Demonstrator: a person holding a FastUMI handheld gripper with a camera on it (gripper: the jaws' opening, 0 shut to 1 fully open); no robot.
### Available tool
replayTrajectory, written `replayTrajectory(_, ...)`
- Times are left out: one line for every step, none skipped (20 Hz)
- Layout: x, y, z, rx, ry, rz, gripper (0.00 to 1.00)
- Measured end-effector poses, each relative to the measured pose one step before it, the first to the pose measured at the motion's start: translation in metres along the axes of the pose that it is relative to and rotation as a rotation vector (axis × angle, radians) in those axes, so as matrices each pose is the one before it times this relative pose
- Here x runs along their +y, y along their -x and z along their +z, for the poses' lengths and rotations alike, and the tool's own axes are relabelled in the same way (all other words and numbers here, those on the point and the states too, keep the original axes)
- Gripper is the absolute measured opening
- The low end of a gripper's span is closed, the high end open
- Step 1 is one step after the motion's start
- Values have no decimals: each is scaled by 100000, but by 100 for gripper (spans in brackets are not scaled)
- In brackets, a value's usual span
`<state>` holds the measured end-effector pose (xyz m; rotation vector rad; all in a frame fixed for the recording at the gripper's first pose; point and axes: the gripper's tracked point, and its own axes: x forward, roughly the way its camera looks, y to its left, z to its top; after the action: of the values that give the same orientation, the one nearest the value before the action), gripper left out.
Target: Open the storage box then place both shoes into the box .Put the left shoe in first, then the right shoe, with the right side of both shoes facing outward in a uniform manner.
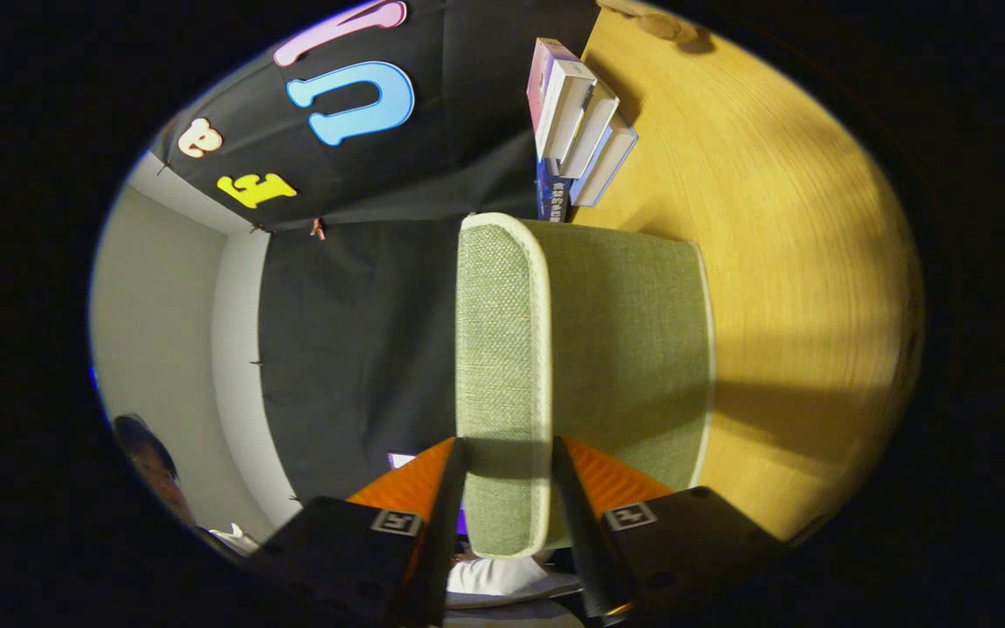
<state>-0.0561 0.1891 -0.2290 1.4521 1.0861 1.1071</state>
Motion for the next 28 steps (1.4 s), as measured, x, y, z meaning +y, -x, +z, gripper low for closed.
replayTrajectory(-39, 404, -365, 1220, -616, 1205, 50)
replayTrajectory(330, 237, 105, -809, -1298, 1524, 40)
replayTrajectory(518, 172, 49, -635, -354, 1827, 29)
replayTrajectory(308, 73, 47, -623, 2286, 29, 18)
replayTrajectory(221, 124, -194, -310, 1869, -678, 8)
replayTrajectory(92, -51, 130, -838, 564, -1006, 8)
replayTrajectory(475, 188, 100, -1103, 752, -374, 8)
replayTrajectory(426, -134, 144, -1505, 1705, -533, 7)
replayTrajectory(531, 164, 64, -1626, 1670, -1039, 5)
replayTrajectory(377, -2, -12, -1178, 2053, -1785, 5)
replayTrajectory(519, -69, 140, -1565, 2011, -1411, 5)
replayTrajectory(746, 37, 103, -1614, 1240, -650, 5)
replayTrajectory(878, -86, 157, -1765, 857, -115, 5)
replayTrajectory(834, -229, 205, -1501, 974, -192, 5)
replayTrajectory(786, -114, -41, -935, 1547, -429, 5)
replayTrajectory(857, -183, 25, -797, 1701, -184, 5)
replayTrajectory(894, -161, 113, -913, 1363, 70, 5)
replayTrajectory(905, -293, 187, -1063, 1135, 62, 5)
replayTrajectory(821, -338, 173, -1044, 944, -5, 5)
replayTrajectory(892, -472, 138, -895, 1441, 22, 5)
replayTrajectory(872, -568, 43, -556, 2126, -47, 6)
replayTrajectory(1014, -667, 71, -604, 2092, 225, 6)
replayTrajectory(1174, -581, 83, -576, 2001, 528, 7)
replayTrajectory(1056, -828, 50, -152, 1820, 532, 7)
replayTrajectory(897, -871, -178, 288, 1886, 281, 7)
replayTrajectory(932, -963, -137, 531, 2007, 448, 8)
replayTrajectory(955, -1007, -230, 726, 1798, 567, 8)
replayTrajectory(773, -1106, -203, 557, 1679, 411, 8)
